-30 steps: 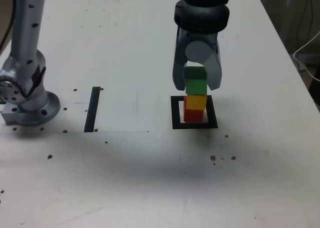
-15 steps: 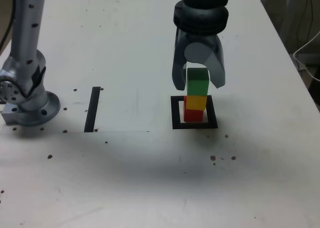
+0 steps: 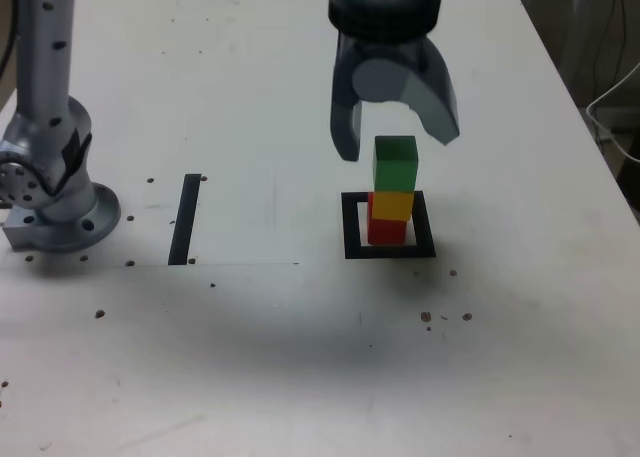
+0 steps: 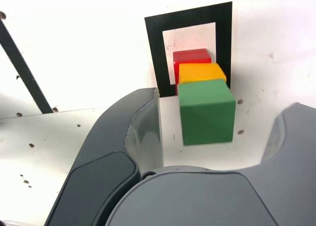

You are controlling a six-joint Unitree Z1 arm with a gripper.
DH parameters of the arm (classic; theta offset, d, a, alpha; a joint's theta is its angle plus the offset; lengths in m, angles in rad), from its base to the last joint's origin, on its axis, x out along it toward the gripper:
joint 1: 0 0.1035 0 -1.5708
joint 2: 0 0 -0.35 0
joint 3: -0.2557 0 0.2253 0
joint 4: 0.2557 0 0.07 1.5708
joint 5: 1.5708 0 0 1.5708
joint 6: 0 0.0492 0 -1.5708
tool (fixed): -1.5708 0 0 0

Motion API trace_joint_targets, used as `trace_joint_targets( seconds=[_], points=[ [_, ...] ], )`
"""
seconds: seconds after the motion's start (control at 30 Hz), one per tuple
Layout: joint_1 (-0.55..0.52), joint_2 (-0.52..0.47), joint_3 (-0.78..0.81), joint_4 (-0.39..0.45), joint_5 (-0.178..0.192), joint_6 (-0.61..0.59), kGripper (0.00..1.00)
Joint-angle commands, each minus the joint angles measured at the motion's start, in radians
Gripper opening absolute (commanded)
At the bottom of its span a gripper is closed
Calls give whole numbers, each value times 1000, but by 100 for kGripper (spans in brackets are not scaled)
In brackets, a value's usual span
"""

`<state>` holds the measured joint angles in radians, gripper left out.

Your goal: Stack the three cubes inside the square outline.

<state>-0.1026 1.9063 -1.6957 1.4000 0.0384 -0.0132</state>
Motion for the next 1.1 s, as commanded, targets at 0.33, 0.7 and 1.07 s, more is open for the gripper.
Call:
trace_joint_targets(
  seconds=[0.33,0.7,1.07],
  points=[
    [-12,-179,153,14,7,27,99],
    [-5,-276,455,-33,-16,41,99],
    [2,-297,652,-153,-25,49,99]
  ],
)
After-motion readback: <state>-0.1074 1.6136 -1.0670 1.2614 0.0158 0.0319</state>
